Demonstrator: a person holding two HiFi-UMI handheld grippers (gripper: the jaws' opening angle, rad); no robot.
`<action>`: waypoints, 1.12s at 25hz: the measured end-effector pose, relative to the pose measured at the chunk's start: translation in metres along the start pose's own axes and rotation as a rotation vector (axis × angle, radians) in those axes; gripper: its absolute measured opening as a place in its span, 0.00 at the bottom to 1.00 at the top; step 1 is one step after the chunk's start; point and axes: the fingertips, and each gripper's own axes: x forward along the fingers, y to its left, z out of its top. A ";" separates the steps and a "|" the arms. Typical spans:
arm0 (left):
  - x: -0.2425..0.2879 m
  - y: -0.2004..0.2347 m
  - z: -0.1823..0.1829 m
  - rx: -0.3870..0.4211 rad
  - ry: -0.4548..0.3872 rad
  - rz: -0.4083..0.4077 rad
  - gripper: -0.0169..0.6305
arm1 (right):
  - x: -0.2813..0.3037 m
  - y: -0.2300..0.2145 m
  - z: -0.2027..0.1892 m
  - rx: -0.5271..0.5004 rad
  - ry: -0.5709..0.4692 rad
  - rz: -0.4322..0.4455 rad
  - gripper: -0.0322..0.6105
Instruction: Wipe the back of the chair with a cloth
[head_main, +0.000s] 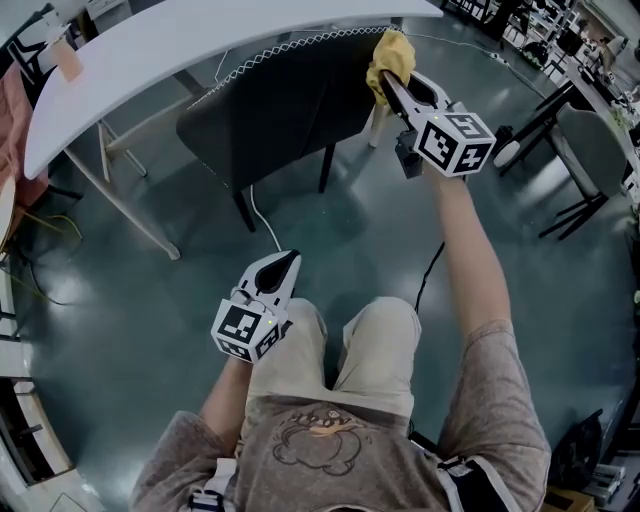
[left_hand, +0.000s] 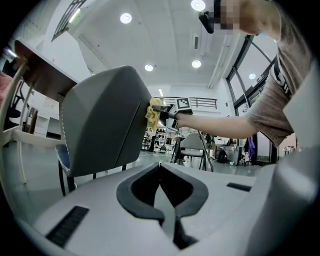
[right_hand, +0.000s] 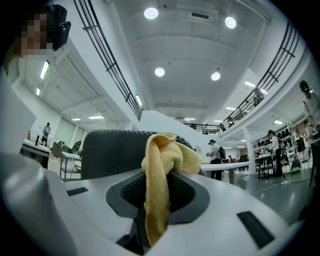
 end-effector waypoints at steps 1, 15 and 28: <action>-0.001 0.001 0.000 0.001 0.000 0.001 0.04 | 0.003 0.005 -0.001 -0.005 0.003 0.010 0.20; -0.001 0.001 -0.004 0.003 0.004 -0.012 0.04 | 0.017 0.076 -0.005 -0.053 0.041 0.162 0.20; -0.009 0.002 -0.010 0.007 0.016 0.002 0.04 | 0.033 0.199 -0.023 -0.071 0.061 0.391 0.20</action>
